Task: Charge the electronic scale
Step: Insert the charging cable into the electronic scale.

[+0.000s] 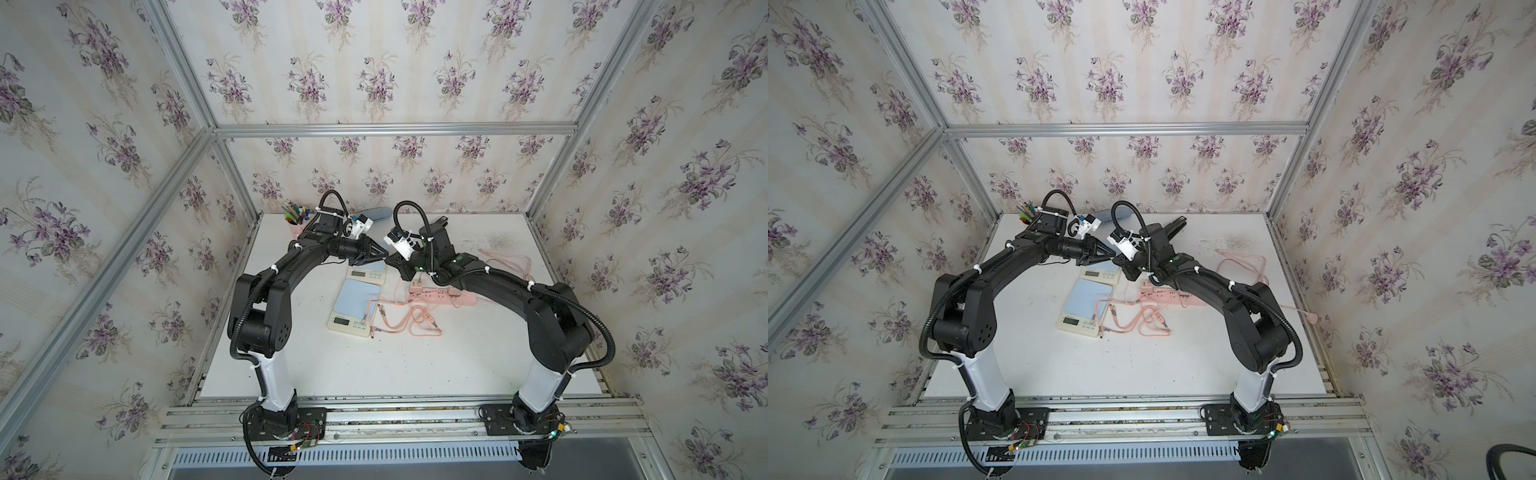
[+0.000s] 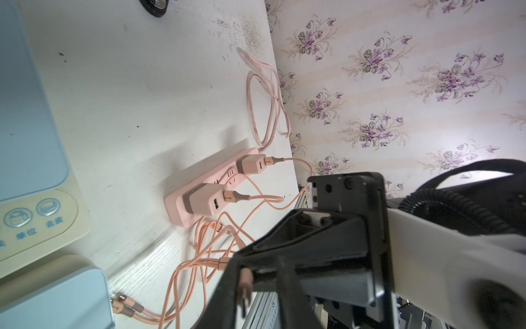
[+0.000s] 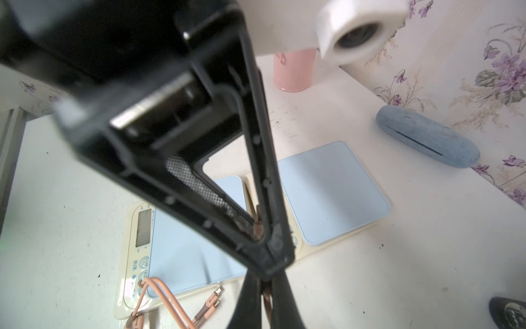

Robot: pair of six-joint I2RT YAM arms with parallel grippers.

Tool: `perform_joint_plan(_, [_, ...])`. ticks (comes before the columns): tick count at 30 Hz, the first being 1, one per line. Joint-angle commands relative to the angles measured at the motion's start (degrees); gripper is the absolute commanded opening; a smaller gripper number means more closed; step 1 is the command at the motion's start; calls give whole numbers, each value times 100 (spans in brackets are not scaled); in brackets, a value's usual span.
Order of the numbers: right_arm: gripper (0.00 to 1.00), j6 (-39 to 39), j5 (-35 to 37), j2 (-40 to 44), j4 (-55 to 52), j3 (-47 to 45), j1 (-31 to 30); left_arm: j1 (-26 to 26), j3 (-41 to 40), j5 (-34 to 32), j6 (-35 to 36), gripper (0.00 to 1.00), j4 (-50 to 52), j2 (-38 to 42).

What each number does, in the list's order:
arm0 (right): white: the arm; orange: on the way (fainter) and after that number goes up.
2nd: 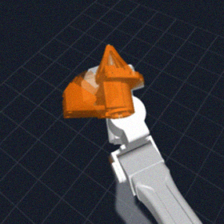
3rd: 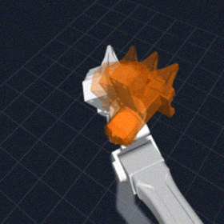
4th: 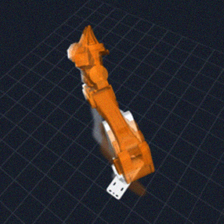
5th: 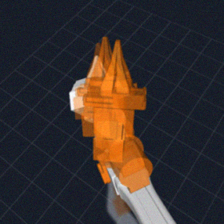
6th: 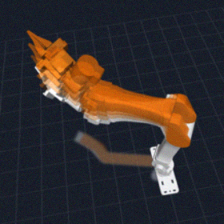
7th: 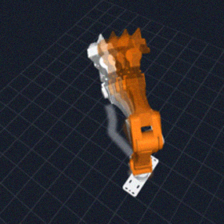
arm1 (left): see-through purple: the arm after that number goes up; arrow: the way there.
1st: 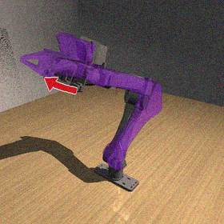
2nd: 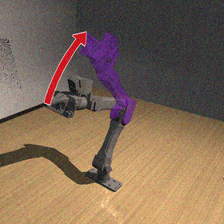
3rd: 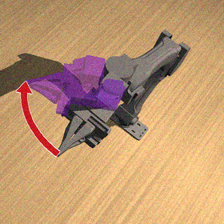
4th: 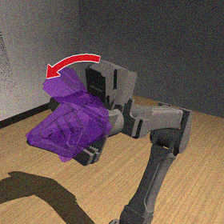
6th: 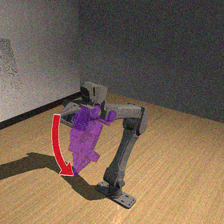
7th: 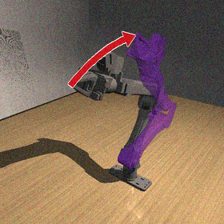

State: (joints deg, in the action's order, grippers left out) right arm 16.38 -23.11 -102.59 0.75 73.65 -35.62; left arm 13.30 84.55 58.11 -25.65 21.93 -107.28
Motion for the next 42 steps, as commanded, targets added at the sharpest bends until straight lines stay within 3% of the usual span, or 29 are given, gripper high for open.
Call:
perform_joint_plan(1, [0,228,459,-43,-408,151,18,-175,-67,-5,74,50,-119,158])
perform_joint_plan(9, [0,776,1728,-1040,-2324,1481,-23,-822,-422,-1190,812,53,129,257])
perform_joint_plan(13, [0,1134,2273,-1575,-2877,1992,-221,-882,-231,-2047,1483,54,612,-115])
perform_joint_plan(17, [0,1334,2504,-2211,-3362,2568,-353,-882,-71,-2443,1796,54,778,-533])
perform_joint_plan(24, [0,1459,2517,-2729,-3670,2910,-357,-877,-27,-2602,2011,54,786,-936])
perform_joint_plan(42, [0,1449,1890,-2652,-3438,2732,-361,-845,42,-2560,2128,53,791,-1371])
